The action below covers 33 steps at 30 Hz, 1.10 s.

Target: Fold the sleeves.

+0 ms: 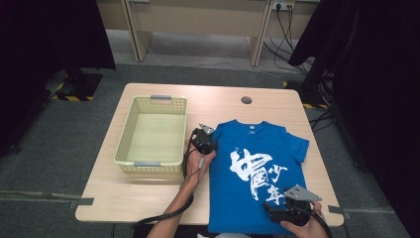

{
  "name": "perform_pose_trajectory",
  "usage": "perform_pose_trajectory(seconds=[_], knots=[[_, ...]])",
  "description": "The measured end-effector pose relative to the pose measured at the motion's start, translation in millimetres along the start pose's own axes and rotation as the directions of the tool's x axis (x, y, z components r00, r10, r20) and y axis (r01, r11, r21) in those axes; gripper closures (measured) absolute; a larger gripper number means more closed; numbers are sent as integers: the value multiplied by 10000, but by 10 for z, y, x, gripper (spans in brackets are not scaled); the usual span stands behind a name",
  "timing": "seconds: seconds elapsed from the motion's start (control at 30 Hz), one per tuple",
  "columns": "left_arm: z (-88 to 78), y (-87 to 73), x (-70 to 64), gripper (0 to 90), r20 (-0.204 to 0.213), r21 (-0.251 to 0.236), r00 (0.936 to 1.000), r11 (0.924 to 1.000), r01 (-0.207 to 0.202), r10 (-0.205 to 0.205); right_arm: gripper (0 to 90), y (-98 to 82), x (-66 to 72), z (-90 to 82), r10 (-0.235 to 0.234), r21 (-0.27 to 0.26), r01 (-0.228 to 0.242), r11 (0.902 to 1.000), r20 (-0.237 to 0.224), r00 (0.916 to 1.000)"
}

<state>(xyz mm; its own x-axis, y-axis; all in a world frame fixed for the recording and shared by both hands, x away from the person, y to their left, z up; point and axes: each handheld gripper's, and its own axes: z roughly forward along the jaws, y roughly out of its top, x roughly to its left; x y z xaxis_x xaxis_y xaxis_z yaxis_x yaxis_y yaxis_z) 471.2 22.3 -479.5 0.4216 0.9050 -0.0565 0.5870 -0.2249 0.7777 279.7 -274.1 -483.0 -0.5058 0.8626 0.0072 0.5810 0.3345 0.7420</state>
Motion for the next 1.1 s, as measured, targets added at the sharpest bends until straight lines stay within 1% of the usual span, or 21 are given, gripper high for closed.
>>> perform_pose_trajectory(seconds=[0.13,0.3,0.37,0.47,0.5,0.63,0.7,0.73,0.77,0.9,1.03,1.1], knots=[[5,4,3,713,138,-6,9999,10000,-3,3,80,-3,0,3,-16,-41,16,10000,-8,10000],[14,9,-37,724,-89,-63,9997,9998,-209,208,79,-3,0,10,-36,-74,36,10000,-17,10000],[14,12,-50,731,-143,-32,9992,9993,-373,372,79,-2,2,12,-28,-85,28,10000,-12,10000],[16,13,-68,749,-209,-46,9987,9989,-460,459,79,-5,1,12,-37,-107,37,9999,-16,10000],[18,14,-68,754,-206,-49,9988,9990,-440,439,79,-5,1,12,-38,-107,38,9999,-16,10000],[30,22,-52,774,-80,-56,9999,9999,-108,107,79,-7,1,12,-26,-120,26,9999,-27,10000],[32,24,-52,788,-54,-53,10000,10000,-54,54,79,-7,0,12,-30,-126,30,9999,-28,10000],[33,23,-49,790,-23,-71,10000,10000,57,-58,79,-8,0,13,-35,-134,34,9999,-35,10000],[34,24,-49,794,-7,-70,10000,9999,84,-84,79,-8,-1,12,-29,-138,28,9999,-39,10000],[34,26,-66,825,-25,-58,10000,10000,-64,64,79,-10,-1,12,-31,-153,31,9999,-44,10000],[44,35,-48,837,91,-93,9999,9999,88,-88,79,-13,-2,10,-18,-162,17,9999,-52,10000],[41,33,-46,839,106,-100,9999,9999,75,-74,79,-14,-4,10,-39,-170,38,9998,-57,10000]])
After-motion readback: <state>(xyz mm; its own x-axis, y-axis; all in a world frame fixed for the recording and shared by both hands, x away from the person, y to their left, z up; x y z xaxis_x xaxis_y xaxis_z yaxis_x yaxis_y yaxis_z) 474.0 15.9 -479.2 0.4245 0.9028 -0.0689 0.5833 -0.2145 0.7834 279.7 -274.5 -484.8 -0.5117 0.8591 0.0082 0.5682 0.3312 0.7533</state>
